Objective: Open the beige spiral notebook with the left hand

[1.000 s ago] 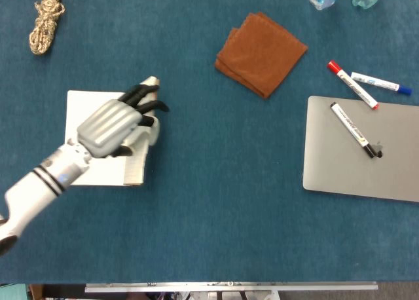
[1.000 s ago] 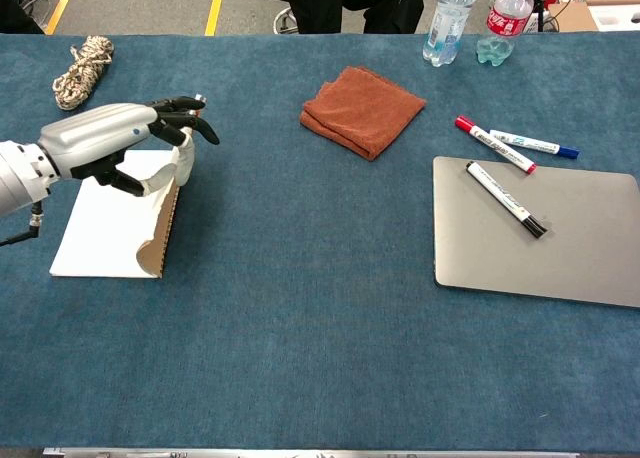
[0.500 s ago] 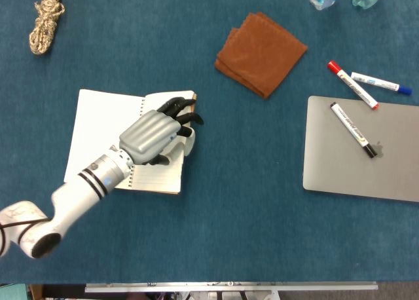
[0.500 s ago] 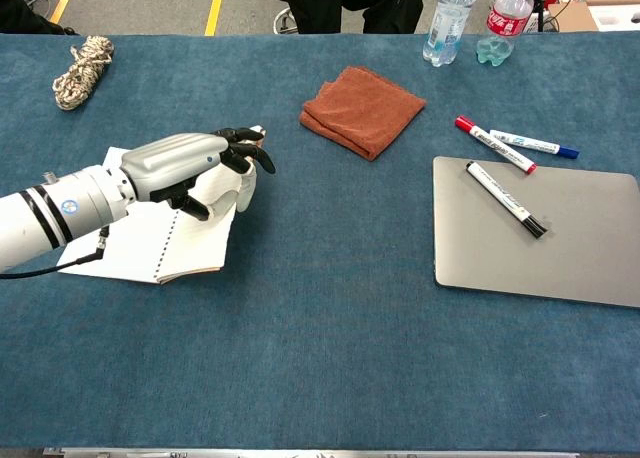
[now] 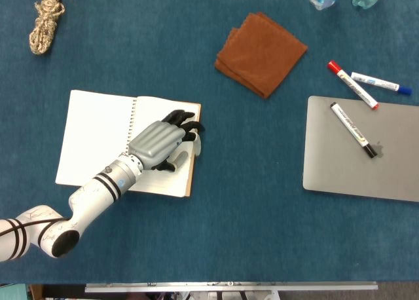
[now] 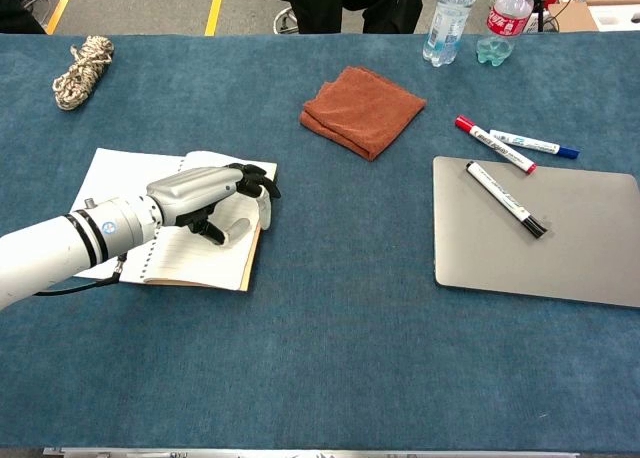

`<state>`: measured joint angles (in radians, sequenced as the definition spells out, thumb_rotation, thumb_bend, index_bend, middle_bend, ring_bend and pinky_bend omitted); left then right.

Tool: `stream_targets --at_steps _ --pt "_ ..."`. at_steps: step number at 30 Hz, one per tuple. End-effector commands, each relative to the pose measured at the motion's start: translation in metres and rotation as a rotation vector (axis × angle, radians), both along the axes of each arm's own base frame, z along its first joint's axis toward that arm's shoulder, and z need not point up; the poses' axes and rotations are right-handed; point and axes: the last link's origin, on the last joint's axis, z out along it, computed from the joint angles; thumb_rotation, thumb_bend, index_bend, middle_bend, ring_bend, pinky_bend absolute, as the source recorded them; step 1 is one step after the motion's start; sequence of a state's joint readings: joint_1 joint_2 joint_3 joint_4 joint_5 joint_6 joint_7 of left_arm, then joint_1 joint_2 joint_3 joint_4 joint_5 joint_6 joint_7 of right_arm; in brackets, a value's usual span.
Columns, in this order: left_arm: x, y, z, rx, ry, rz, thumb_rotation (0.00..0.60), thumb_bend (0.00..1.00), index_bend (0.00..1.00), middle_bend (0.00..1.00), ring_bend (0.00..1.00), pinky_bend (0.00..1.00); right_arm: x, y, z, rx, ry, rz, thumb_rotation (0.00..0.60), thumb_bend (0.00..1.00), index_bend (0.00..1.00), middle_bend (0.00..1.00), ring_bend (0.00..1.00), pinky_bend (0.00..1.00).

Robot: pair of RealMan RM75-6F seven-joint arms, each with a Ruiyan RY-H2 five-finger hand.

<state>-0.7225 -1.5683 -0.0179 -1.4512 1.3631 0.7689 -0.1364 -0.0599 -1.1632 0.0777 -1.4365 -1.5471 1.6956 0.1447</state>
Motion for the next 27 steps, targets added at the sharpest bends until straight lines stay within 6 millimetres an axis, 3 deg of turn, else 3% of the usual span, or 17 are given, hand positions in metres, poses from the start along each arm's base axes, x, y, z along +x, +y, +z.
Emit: stream_targets --at_steps 1,5,13,22,27 --pt "-0.002 -0.001 0.000 -0.030 -0.011 0.046 0.600 0.55 0.22 0.12 0.01 0.00 0.000 0.000 0.001 -0.002 -0.001 0.001 0.600 0.15 0.14 0.19 0.10 0.18" --pt "0.001 -0.005 0.012 -0.054 -0.080 0.106 0.600 0.55 0.12 0.09 0.01 0.00 0.000 -0.001 0.001 -0.001 0.000 0.004 0.600 0.15 0.14 0.19 0.10 0.18" --pt "-0.008 -0.014 0.059 0.095 -0.129 0.068 0.600 0.55 0.12 0.09 0.01 0.00 -0.001 -0.003 0.000 0.012 0.003 -0.010 0.600 0.15 0.14 0.19 0.10 0.18" --pt "-0.059 -0.029 0.120 0.414 -0.063 0.129 0.600 0.54 0.14 0.09 0.01 0.00 -0.002 -0.009 0.000 0.038 0.032 -0.059 0.600 0.15 0.14 0.19 0.10 0.18" --pt "-0.088 -0.038 0.143 0.619 0.004 0.163 0.600 0.54 0.15 0.09 0.01 0.00 0.001 -0.012 -0.004 0.071 0.052 -0.099 0.600 0.17 0.14 0.19 0.10 0.18"
